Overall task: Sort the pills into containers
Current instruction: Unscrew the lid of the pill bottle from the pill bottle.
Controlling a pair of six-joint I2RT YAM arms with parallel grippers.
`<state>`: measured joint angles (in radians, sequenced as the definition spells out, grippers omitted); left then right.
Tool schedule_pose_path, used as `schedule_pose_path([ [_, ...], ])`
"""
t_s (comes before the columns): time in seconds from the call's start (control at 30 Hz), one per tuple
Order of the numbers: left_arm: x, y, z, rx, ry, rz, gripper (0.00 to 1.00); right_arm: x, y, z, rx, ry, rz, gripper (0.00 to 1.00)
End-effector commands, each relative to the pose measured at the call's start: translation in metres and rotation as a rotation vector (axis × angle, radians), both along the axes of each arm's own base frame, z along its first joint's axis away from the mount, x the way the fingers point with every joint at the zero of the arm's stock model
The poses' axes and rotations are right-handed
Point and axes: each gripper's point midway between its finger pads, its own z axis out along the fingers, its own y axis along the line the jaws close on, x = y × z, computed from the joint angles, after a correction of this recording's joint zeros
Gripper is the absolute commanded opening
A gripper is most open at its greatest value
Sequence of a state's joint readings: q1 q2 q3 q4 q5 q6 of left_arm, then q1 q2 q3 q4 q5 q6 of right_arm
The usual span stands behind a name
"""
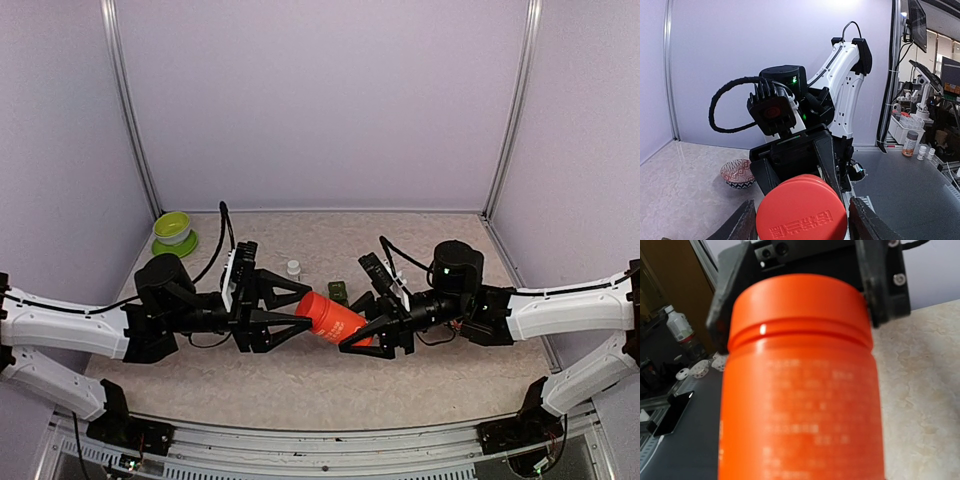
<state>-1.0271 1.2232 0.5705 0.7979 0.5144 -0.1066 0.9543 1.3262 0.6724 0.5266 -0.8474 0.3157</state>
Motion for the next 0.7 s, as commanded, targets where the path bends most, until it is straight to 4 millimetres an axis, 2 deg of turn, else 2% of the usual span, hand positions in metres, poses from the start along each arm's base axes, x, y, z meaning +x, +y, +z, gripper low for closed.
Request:
schedule_pose_path([
  [0.0,-0.002,0.002,0.001,-0.014,-0.01,0.003,0.57,0.003,0.005,0.015,0.041,-0.035,-0.005,0.29],
  [0.07,-0.003,0.001,-0.001,-0.007,-0.007,-0.002,0.54,0.003,0.005,0.016,0.043,-0.037,-0.009,0.29],
  [0.27,0.003,-0.002,-0.004,-0.004,0.04,0.016,0.31,0.012,0.006,0.01,0.012,-0.061,-0.061,0.29],
  [0.37,0.011,-0.005,-0.003,-0.007,0.097,0.054,0.31,0.021,0.005,0.006,-0.015,-0.087,-0.113,0.29],
  [0.53,0.045,-0.01,-0.009,0.018,0.281,0.217,0.31,0.046,0.003,-0.004,-0.077,-0.148,-0.258,0.29],
  [0.67,0.056,-0.009,-0.016,-0.001,0.437,0.265,0.32,0.058,0.001,-0.008,-0.098,-0.181,-0.326,0.29],
])
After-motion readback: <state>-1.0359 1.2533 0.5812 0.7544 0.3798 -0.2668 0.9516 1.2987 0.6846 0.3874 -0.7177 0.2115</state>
